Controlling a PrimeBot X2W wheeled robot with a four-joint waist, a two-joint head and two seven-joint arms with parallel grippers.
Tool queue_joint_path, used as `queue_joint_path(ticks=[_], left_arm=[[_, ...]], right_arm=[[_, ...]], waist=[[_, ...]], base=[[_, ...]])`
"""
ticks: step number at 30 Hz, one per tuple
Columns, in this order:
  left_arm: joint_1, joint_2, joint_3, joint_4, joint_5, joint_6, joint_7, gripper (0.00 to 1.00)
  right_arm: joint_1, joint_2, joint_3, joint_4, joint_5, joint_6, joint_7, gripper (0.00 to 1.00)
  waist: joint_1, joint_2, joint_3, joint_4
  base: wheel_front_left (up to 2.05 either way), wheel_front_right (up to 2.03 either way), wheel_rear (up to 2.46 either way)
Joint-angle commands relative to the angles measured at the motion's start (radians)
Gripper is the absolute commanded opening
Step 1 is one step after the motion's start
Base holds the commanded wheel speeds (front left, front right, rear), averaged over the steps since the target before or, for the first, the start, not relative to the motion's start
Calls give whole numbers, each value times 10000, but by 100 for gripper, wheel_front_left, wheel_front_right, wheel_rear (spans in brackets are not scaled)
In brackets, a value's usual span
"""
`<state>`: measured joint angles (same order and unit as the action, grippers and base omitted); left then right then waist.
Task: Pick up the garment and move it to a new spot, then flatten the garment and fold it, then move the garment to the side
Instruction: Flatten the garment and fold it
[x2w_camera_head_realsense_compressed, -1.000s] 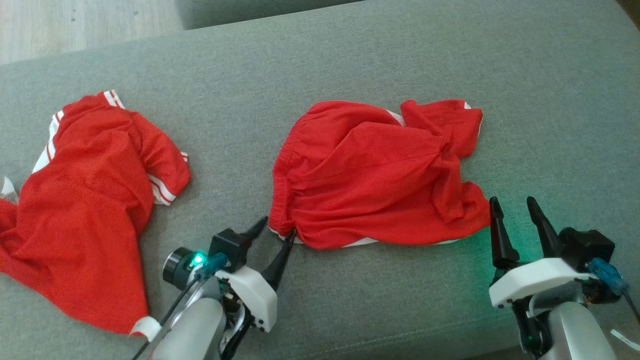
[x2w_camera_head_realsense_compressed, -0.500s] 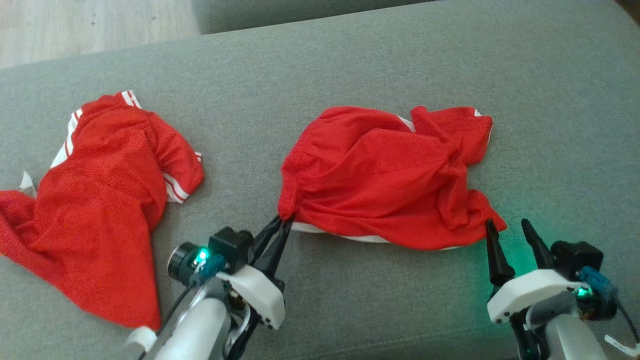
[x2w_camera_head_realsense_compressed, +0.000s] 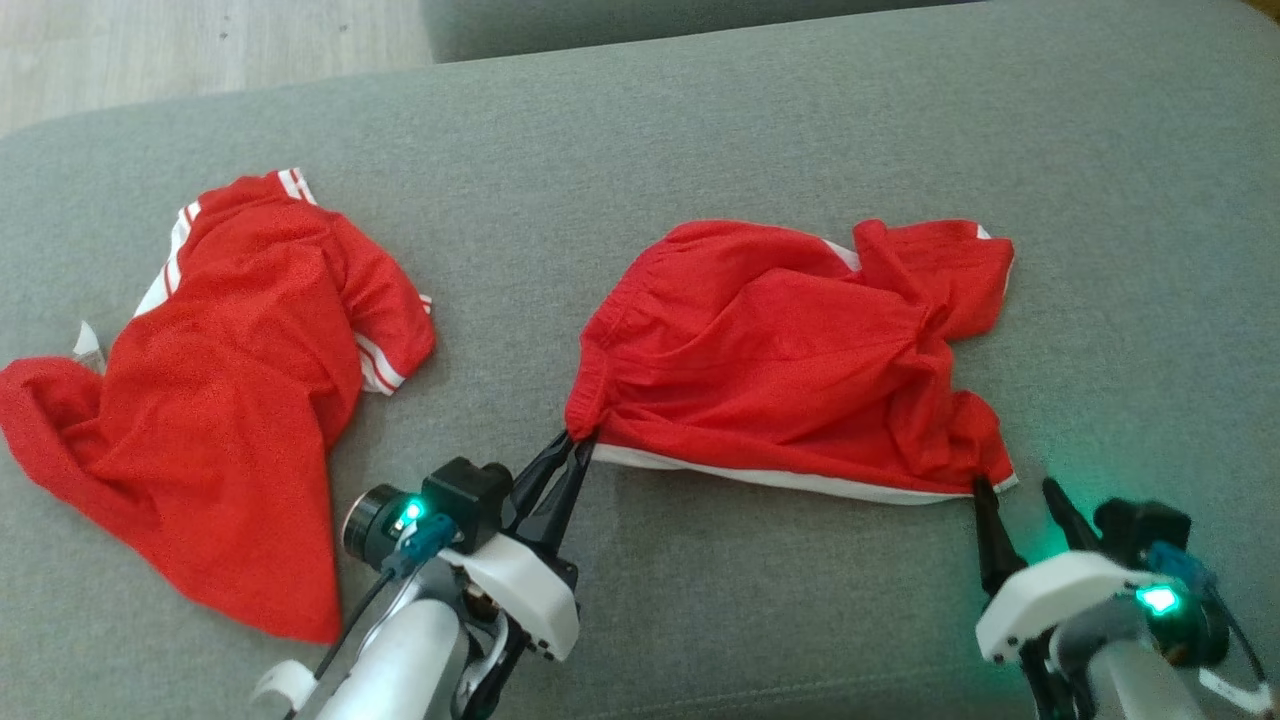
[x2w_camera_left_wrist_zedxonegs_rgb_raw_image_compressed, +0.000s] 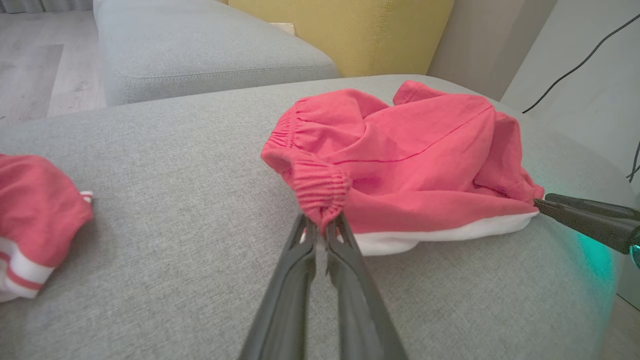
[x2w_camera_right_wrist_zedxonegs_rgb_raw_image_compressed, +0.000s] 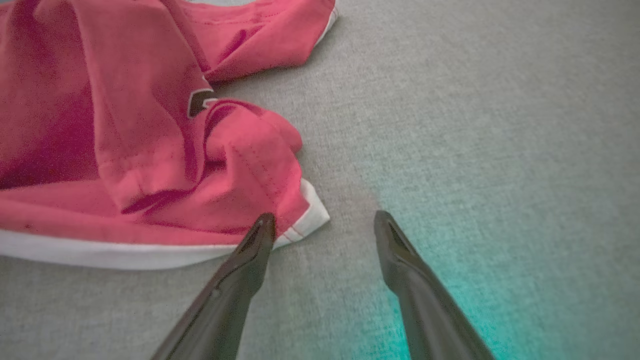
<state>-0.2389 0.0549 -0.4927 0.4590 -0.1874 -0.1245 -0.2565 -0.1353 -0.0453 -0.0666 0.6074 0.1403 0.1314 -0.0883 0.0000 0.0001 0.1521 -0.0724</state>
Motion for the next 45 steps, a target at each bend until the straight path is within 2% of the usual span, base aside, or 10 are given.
queue_joint_path(ticks=[1, 13, 14, 15, 21, 26, 32, 39, 45], left_arm=[[-291, -14, 303, -330, 37, -46, -53, 0], [-274, -32, 303, -284, 30, -53, -53, 0], [-264, -33, 305, -276, 29, -53, -53, 0], [-249, -34, 309, -268, 28, -53, -53, 0], [-131, -27, 491, -256, 48, -54, -53, 0], [-162, 34, 843, -565, -37, -56, -53, 0], [-687, 261, 1152, -1049, -265, -58, -53, 0], [-2486, 896, 946, -1560, -796, -60, 292, 0], [-3743, 1243, 1070, -2118, -1129, -37, 766, 0]], right_arm=[[-469, -49, 309, -118, -65, -7, -119, 100], [-1081, -49, 853, 884, 30, -7, -165, 100], [-1110, -49, 914, 976, 75, -7, -124, 80], [-1133, -49, 961, 1044, 108, -7, -114, 0], [-1195, -49, 1101, 782, 272, -7, -365, 0], [-1257, -106, 1263, -386, 444, -7, -231, 0], [-1553, -463, 1500, -2288, 829, -7, 436, 0], [-2669, -1080, 1622, -4700, 1254, -7, 1811, 0], [-3638, -998, 1208, -5885, 1075, -7, 2551, 0]], waist=[[0, -1, 11, 26], [0, -1, -50, 73], [0, -1, -73, 71], [0, -1, -102, 65], [0, -1, -437, -42], [0, -1, -809, -198], [0, -1, -1185, -353], [0, -1, -1587, -437], [0, -1, -1755, -467]], base=[[0, 0, 0], [0, 0, 0], [0, 0, 0], [0, 0, 0], [0, 0, 0], [0, 0, 0], [0, 0, 0], [0, 0, 0], [0, 0, 0]])
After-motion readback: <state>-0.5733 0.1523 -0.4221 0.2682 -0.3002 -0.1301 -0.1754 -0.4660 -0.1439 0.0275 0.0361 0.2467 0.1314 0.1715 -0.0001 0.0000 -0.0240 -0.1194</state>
